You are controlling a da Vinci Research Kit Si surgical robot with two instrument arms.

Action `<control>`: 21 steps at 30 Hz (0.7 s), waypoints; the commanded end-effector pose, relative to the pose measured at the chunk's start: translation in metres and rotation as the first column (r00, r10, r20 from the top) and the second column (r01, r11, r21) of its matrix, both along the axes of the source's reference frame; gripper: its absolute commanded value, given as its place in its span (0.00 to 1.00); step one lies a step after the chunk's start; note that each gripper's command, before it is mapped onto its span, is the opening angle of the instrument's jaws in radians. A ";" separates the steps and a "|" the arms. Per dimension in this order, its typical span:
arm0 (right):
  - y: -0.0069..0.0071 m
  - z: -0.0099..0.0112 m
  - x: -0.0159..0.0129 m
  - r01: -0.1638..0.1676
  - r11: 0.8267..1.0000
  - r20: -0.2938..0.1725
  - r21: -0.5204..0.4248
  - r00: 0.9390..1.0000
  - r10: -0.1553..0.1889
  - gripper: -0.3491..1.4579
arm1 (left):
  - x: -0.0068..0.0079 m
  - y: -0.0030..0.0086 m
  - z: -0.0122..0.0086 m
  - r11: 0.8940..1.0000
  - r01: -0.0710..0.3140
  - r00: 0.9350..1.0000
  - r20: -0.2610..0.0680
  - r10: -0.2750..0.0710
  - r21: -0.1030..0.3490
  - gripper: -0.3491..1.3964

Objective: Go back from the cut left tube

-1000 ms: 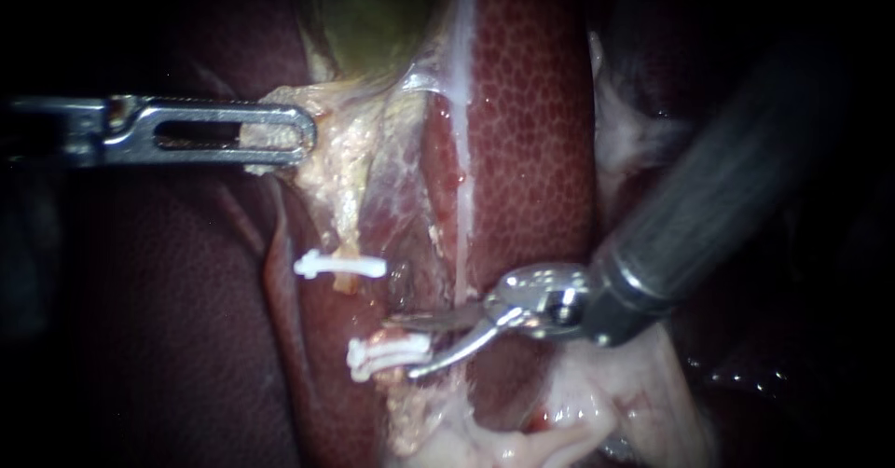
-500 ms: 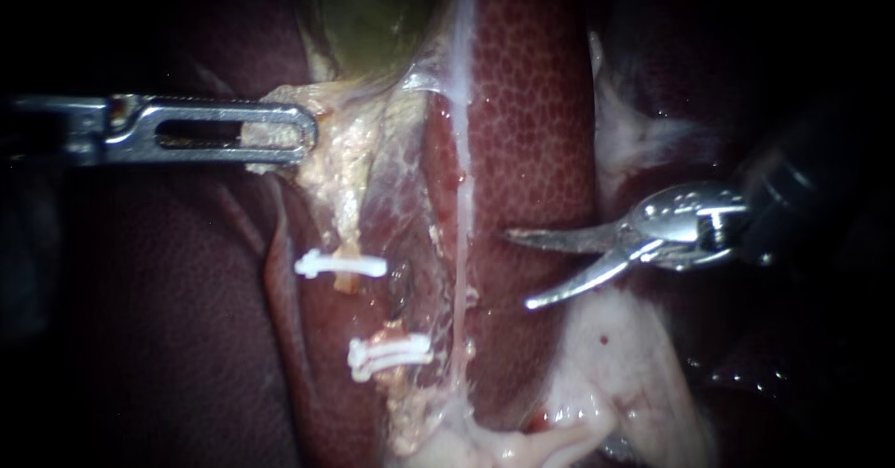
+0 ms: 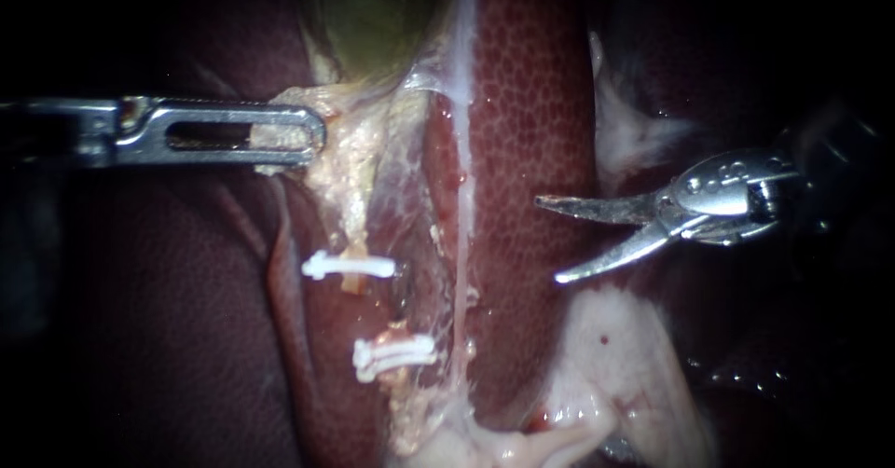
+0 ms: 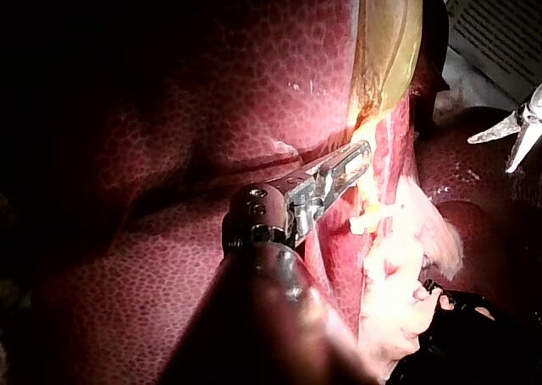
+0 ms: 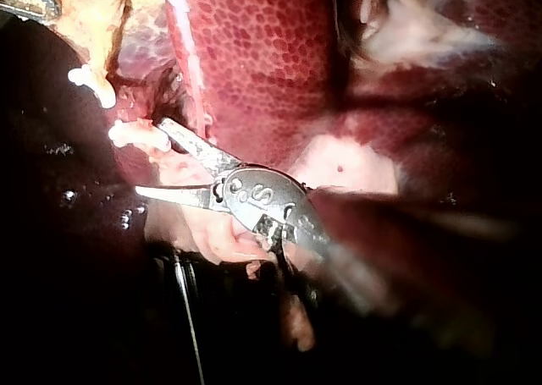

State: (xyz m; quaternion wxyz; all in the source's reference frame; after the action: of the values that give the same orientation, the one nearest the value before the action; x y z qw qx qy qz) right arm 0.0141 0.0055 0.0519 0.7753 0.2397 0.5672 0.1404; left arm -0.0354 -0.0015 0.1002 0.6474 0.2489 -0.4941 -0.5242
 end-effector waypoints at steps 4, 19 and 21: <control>-0.0002 0.0002 0.0000 0.000 1.000 0.000 -0.001 1.000 0.000 0.98 | -0.0010 -0.0002 0.0012 1.000 -0.013 1.000 -0.003 0.013 -0.001 0.00; -0.0007 0.0004 0.0000 -0.004 1.000 -0.001 -0.004 1.000 0.004 0.98 | -0.0058 -0.0009 0.0057 0.998 -0.065 0.998 -0.024 0.065 -0.001 0.00; -0.0007 0.0004 0.0000 -0.004 1.000 0.000 -0.004 1.000 0.004 0.98 | -0.0062 -0.0010 0.0058 0.998 -0.068 0.997 -0.025 0.068 0.000 0.00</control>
State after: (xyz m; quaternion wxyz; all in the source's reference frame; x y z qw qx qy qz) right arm 0.0142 0.0049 0.0522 0.7755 0.2370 0.5680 0.1408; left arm -0.0417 -0.0025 0.1061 0.6710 0.2585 -0.4776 -0.5048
